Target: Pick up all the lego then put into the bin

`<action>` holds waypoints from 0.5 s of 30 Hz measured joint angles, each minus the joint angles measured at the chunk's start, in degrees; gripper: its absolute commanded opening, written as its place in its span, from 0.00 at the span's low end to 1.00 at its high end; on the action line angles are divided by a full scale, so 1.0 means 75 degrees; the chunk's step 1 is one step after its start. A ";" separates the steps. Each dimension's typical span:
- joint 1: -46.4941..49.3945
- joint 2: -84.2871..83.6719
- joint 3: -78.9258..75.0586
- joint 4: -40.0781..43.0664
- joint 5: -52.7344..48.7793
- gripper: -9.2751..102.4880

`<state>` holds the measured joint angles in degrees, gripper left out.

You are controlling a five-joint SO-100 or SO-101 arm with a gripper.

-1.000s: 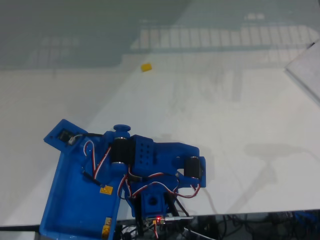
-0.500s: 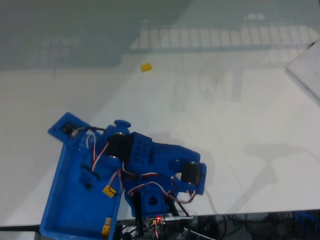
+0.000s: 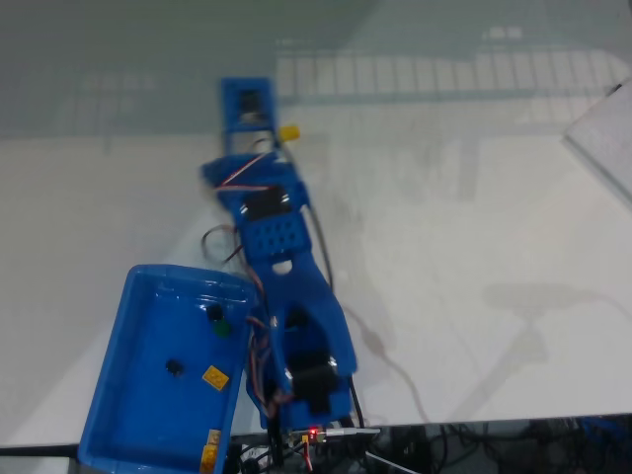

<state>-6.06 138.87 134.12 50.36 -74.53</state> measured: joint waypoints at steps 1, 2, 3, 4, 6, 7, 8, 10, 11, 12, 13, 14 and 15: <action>0.0328 -0.0305 0.0152 -0.0410 -0.0199 0.33; 0.0645 -0.0727 0.0246 -0.0891 -0.0434 0.33; 0.0914 -0.1113 0.0293 -0.1230 -0.0668 0.33; 0.1172 -0.1488 0.0305 -0.1594 -0.0926 0.33; 0.1559 -0.2262 0.0352 -0.2344 -0.1430 0.33; 0.1699 -0.2613 0.0352 -0.2707 -0.1652 0.33; 0.1816 -0.2977 0.0363 -0.3082 -0.1805 0.33; 0.1969 -0.3668 0.0340 -0.3562 -0.2062 0.33; 0.2004 -0.3984 0.0234 -0.3680 -0.2145 0.33; 0.2051 -0.4277 0.0094 -0.3738 -0.2180 0.33; 0.2063 -0.4547 -0.0094 -0.3797 -0.2238 0.33; 0.2063 -0.4770 -0.0270 -0.3855 -0.2297 0.33; 0.2051 -0.5004 -0.0445 -0.3914 -0.2309 0.33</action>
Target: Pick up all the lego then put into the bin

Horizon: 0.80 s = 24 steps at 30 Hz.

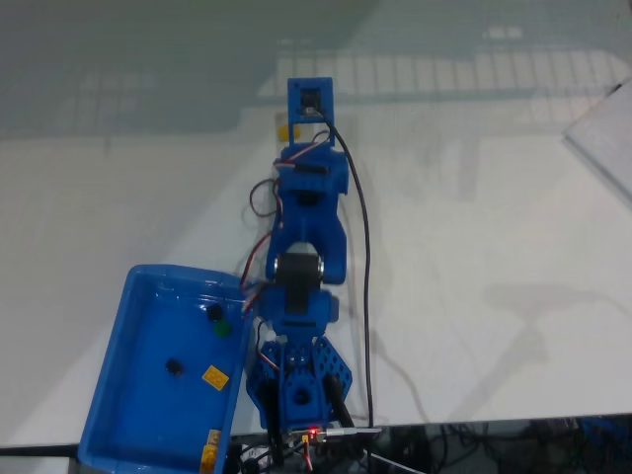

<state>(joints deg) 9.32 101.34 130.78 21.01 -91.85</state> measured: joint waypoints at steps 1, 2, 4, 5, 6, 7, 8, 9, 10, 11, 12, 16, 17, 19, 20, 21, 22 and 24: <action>0.0000 -0.0234 -0.0176 -0.0047 -0.0012 0.33; 0.0000 -0.0445 -0.0340 -0.0105 -0.0047 0.32; 0.0000 -0.0832 -0.0586 -0.0363 -0.0117 0.32; -0.0023 -0.0984 -0.0691 -0.0434 -0.0141 0.32; -0.0035 -0.1148 -0.0809 -0.0469 -0.0152 0.32; -0.0047 -0.1336 -0.0926 -0.0492 -0.0164 0.32; -0.0070 -0.1465 -0.1043 -0.0504 -0.0164 0.32; -0.0094 -0.1605 -0.1160 -0.0504 -0.0164 0.32; -0.0105 -0.1746 -0.1289 -0.0504 -0.0164 0.32; -0.0117 -0.1863 -0.1406 -0.0504 -0.0164 0.32; -0.0129 -0.1980 -0.1512 -0.0504 -0.0164 0.32; -0.0188 -0.2484 -0.1980 -0.0504 -0.0164 0.32; -0.0188 -0.2602 -0.2086 -0.0504 -0.0164 0.32; -0.0211 -0.2801 -0.2273 -0.0504 -0.0117 0.32; -0.0211 -0.2906 -0.2379 -0.0504 -0.0117 0.32; -0.0234 -0.2988 -0.2484 -0.0504 -0.0117 0.32; -0.0234 -0.3070 -0.2578 -0.0504 -0.0117 0.32; -0.0246 -0.3223 -0.2777 -0.0504 -0.0117 0.32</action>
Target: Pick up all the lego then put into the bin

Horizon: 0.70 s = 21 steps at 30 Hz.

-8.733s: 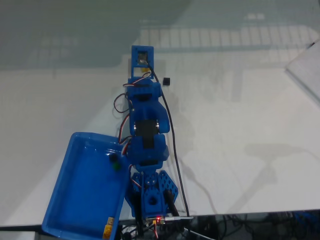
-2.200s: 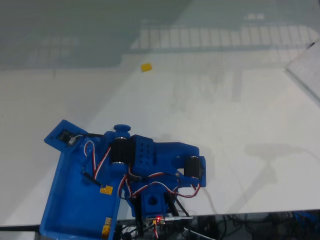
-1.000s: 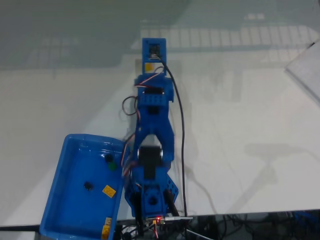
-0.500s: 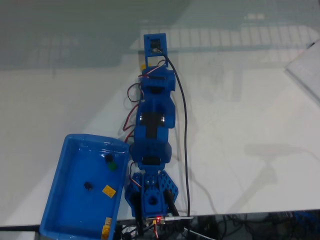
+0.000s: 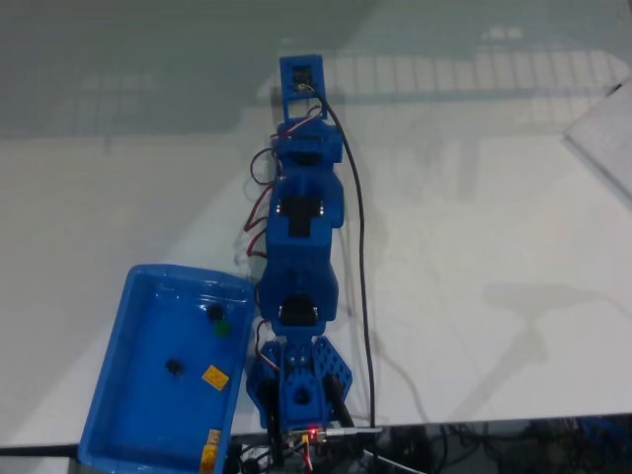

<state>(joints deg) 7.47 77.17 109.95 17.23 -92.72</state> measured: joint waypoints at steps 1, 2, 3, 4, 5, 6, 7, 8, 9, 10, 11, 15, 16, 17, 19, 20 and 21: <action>0.0000 -0.0059 -0.0082 0.0000 0.0035 0.32; -0.0012 -0.0141 -0.0152 0.0000 0.0059 0.32; -0.0012 -0.0199 -0.0234 0.0000 0.0059 0.32; -0.0012 -0.0234 -0.0281 0.0000 0.0070 0.32; -0.0035 -0.0270 -0.0340 0.0000 0.0070 0.32; -0.0059 -0.0316 -0.0375 0.0000 0.0070 0.32; -0.0059 -0.0352 -0.0387 0.0000 0.0070 0.32; -0.0082 -0.0387 -0.0434 0.0000 0.0070 0.32; -0.0094 -0.0434 -0.0480 0.0000 0.0070 0.32; -0.0105 -0.0469 -0.0527 0.0000 0.0070 0.32; -0.0117 -0.0504 -0.0563 0.0000 0.0070 0.32; -0.0141 -0.0633 -0.0715 -0.0012 0.0082 0.31; -0.0141 -0.0656 -0.0738 -0.0012 0.0105 0.31; -0.0141 -0.0668 -0.0750 -0.0012 0.0117 0.30; -0.0164 -0.0691 -0.0750 -0.0012 0.0117 0.28; -0.0188 -0.0691 -0.0762 -0.0012 0.0117 0.27; -0.0211 -0.0691 -0.0762 -0.0012 0.0117 0.27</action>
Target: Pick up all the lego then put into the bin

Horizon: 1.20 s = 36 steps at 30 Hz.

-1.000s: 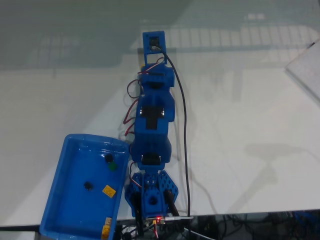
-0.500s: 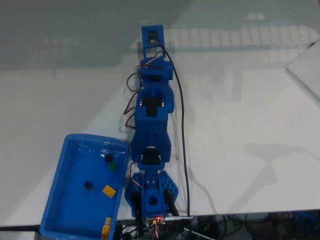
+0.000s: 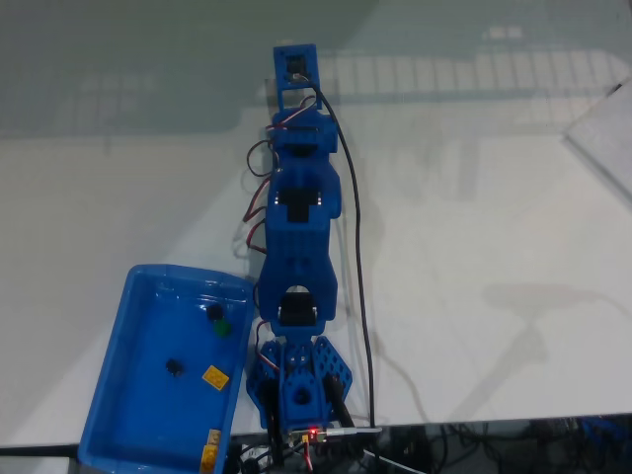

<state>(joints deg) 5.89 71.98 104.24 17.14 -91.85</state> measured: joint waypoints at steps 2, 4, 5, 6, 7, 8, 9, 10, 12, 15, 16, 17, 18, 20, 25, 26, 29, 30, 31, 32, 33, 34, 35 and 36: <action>-0.0035 0.0000 0.0000 0.0000 0.0000 0.27; -0.0047 0.0000 0.0000 0.0000 0.0000 0.27; -0.0047 0.0000 0.0000 0.0000 0.0000 0.27; -0.0047 0.0000 0.0000 0.0000 0.0000 0.27; -0.0047 0.0000 0.0000 0.0000 0.0000 0.27; -0.0047 0.0000 0.0000 0.0000 0.0000 0.27; -0.0047 0.0000 0.0000 0.0000 0.0000 0.27; -0.0047 0.0000 0.0000 0.0000 0.0000 0.26; -0.0047 0.0000 0.0000 0.0000 0.0000 0.25; -0.0047 0.0000 0.0000 0.0000 0.0000 0.24; -0.0047 0.0000 0.0000 0.0000 0.0000 0.23; -0.0047 0.0000 0.0000 0.0000 0.0000 0.23; -0.0047 0.0000 0.0000 0.0000 0.0000 0.23; -0.0047 0.0000 0.0000 0.0000 0.0000 0.22; -0.0035 -0.0047 0.0000 -0.0070 -0.0012 0.20; -0.0035 -0.0059 0.0000 -0.0094 -0.0023 0.18; -0.0023 -0.0070 0.0000 -0.0094 -0.0047 0.16; -0.0023 -0.0070 0.0000 -0.0094 -0.0047 0.15; -0.0023 -0.0070 0.0000 -0.0094 -0.0047 0.15; -0.0023 -0.0070 0.0000 -0.0094 -0.0047 0.14; -0.0023 -0.0070 0.0000 -0.0094 -0.0047 0.14; -0.0023 -0.0070 0.0000 -0.0094 -0.0047 0.14; -0.0023 -0.0070 0.0000 -0.0094 -0.0047 0.13; -0.0023 -0.0070 0.0000 -0.0094 -0.0047 0.13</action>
<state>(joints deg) 5.71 71.46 104.24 16.44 -92.20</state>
